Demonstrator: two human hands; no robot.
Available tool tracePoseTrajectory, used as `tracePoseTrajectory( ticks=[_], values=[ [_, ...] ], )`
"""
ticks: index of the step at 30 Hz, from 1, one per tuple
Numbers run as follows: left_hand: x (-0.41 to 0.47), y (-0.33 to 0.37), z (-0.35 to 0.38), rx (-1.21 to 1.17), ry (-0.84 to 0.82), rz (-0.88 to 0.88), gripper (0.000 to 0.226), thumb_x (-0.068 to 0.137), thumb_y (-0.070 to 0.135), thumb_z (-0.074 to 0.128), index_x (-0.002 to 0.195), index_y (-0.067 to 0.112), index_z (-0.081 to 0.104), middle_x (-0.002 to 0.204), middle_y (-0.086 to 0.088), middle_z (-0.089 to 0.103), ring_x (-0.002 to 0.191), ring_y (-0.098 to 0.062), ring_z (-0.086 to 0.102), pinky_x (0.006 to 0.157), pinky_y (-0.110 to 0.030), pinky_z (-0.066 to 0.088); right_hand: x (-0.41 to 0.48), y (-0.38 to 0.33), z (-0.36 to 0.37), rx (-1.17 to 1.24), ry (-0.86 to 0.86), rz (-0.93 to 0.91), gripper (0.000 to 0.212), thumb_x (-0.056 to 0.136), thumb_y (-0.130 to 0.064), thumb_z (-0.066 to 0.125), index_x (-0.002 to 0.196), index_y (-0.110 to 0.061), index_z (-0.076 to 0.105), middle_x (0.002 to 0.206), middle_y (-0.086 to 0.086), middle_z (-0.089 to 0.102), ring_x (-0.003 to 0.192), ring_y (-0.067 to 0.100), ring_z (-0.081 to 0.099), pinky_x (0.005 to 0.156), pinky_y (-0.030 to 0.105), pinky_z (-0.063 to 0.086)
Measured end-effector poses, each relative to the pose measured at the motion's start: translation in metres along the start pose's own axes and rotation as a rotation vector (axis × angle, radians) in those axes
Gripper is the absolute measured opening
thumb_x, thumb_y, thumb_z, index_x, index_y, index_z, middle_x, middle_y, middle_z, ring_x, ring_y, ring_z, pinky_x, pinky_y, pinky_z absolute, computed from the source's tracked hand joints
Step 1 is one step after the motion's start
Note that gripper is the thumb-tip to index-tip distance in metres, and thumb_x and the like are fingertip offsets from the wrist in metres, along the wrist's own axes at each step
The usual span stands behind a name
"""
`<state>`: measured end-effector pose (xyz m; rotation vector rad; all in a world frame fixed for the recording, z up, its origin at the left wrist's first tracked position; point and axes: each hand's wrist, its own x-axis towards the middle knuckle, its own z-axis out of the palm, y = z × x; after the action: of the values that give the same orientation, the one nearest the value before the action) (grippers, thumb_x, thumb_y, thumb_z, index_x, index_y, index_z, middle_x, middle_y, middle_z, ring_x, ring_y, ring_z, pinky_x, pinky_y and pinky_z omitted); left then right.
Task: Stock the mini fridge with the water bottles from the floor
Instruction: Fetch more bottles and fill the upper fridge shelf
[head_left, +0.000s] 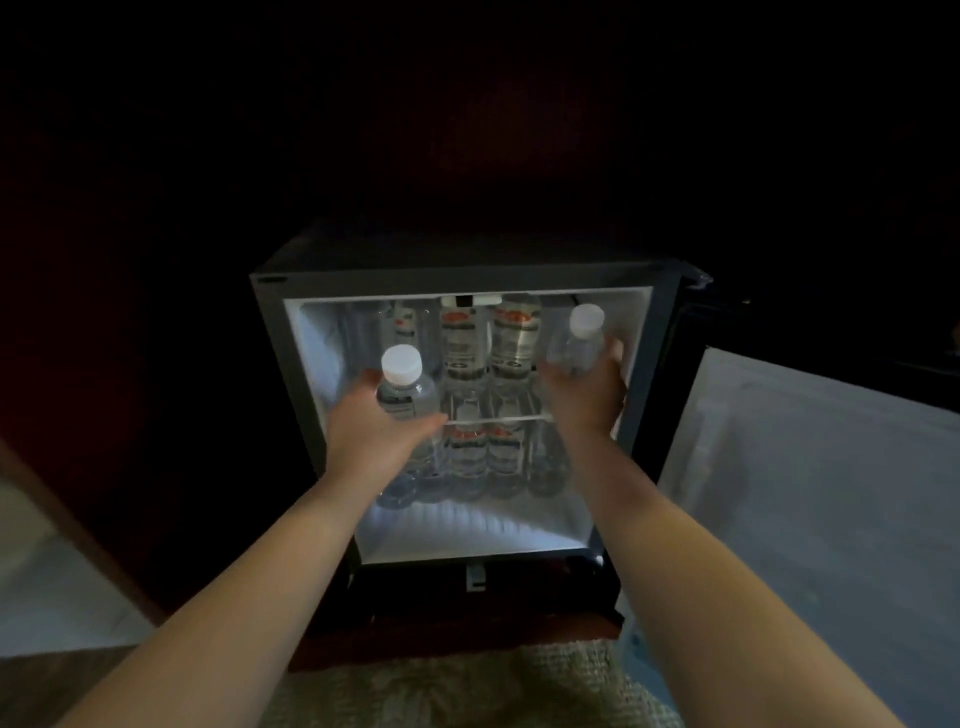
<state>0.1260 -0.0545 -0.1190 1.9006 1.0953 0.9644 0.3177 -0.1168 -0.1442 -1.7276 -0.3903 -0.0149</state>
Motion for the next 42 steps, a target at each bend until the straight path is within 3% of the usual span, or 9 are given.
tracePoseTrajectory(
  ticks=[4, 7, 9, 18, 24, 29, 34, 39, 42],
  values=[
    [0.013, -0.017, 0.008, 0.007, -0.036, -0.013, 0.053, 0.062, 0.021, 0.086, 0.108, 0.020, 0.059, 0.097, 0.006, 0.066, 0.090, -0.012, 0.062, 0.080, -0.028, 0.048, 0.032, -0.002, 0.015, -0.130, 0.012, 0.050, 0.068, 0.075, -0.030, 0.078, 0.131, -0.015, 0.043, 0.125, 0.010, 0.059, 0.110, 0.031, 0.059, 0.082, 0.034, 0.050],
    [0.018, -0.023, 0.011, 0.008, -0.023, -0.007, 0.053, 0.061, 0.022, 0.085, 0.107, 0.020, 0.060, 0.099, 0.004, 0.067, 0.093, -0.014, 0.063, 0.083, -0.034, 0.052, 0.048, -0.005, 0.026, -0.337, -0.070, 0.020, 0.069, 0.078, -0.039, 0.074, 0.132, -0.014, 0.039, 0.123, 0.013, 0.059, 0.107, 0.032, 0.061, 0.071, 0.030, 0.044],
    [0.019, -0.026, 0.013, -0.001, -0.017, -0.007, 0.051, 0.062, 0.021, 0.085, 0.106, 0.019, 0.060, 0.097, 0.005, 0.068, 0.090, -0.011, 0.063, 0.077, -0.027, 0.051, 0.056, -0.005, 0.031, -0.395, -0.097, -0.014, 0.073, 0.078, -0.041, 0.074, 0.133, -0.011, 0.037, 0.127, 0.014, 0.056, 0.110, 0.032, 0.060, 0.070, 0.029, 0.041],
    [0.014, -0.032, 0.015, -0.012, -0.037, -0.007, 0.040, 0.061, 0.019, 0.086, 0.093, 0.024, 0.061, 0.079, 0.016, 0.064, 0.075, 0.006, 0.058, 0.063, -0.012, 0.042, 0.065, 0.020, 0.040, -0.432, -0.130, -0.018, 0.068, 0.081, -0.024, 0.073, 0.135, -0.006, 0.035, 0.132, 0.018, 0.053, 0.114, 0.034, 0.057, 0.082, 0.035, 0.049],
    [0.013, -0.033, 0.015, -0.012, -0.027, -0.009, 0.039, 0.061, 0.020, 0.086, 0.092, 0.026, 0.061, 0.079, 0.017, 0.064, 0.076, 0.007, 0.058, 0.064, -0.013, 0.042, 0.066, 0.027, 0.049, -0.538, -0.127, -0.066, 0.067, 0.090, -0.016, 0.061, 0.144, -0.004, 0.023, 0.138, 0.022, 0.047, 0.121, 0.035, 0.052, 0.093, 0.038, 0.048],
    [0.008, -0.028, 0.013, -0.027, -0.033, -0.035, 0.041, 0.061, 0.020, 0.085, 0.095, 0.025, 0.061, 0.081, 0.015, 0.064, 0.079, 0.001, 0.060, 0.073, -0.021, 0.046, 0.048, 0.025, 0.043, -0.562, -0.122, -0.046, 0.074, 0.090, -0.017, 0.060, 0.148, -0.005, 0.016, 0.135, 0.025, 0.048, 0.117, 0.038, 0.055, 0.086, 0.038, 0.049],
    [-0.009, -0.016, 0.006, -0.020, -0.066, -0.045, 0.048, 0.062, 0.025, 0.085, 0.104, 0.021, 0.062, 0.094, 0.010, 0.066, 0.087, -0.007, 0.061, 0.079, -0.026, 0.049, -0.005, 0.024, 0.016, -0.360, -0.059, -0.055, 0.047, 0.093, -0.022, 0.056, 0.136, -0.007, 0.043, 0.114, 0.012, 0.063, 0.100, 0.028, 0.062, 0.072, 0.031, 0.047],
    [-0.035, -0.009, 0.005, 0.113, -0.136, -0.062, 0.057, 0.058, 0.039, 0.084, 0.109, 0.021, 0.064, 0.099, 0.009, 0.068, 0.093, -0.010, 0.063, 0.077, -0.022, 0.049, -0.059, 0.006, -0.028, 0.053, -0.411, 0.019, 0.011, 0.090, -0.021, 0.061, 0.100, -0.018, 0.066, 0.094, -0.008, 0.066, 0.092, 0.011, 0.064, 0.069, 0.014, 0.042],
    [-0.056, 0.004, 0.011, 0.261, -0.222, -0.086, 0.066, 0.058, 0.048, 0.083, 0.114, 0.022, 0.061, 0.101, 0.010, 0.064, 0.094, -0.011, 0.061, 0.074, -0.024, 0.046, -0.074, -0.018, -0.066, 0.208, -0.677, 0.020, 0.011, 0.088, -0.028, 0.065, 0.098, -0.022, 0.067, 0.093, -0.007, 0.067, 0.091, 0.008, 0.064, 0.075, 0.016, 0.046]
  ],
)
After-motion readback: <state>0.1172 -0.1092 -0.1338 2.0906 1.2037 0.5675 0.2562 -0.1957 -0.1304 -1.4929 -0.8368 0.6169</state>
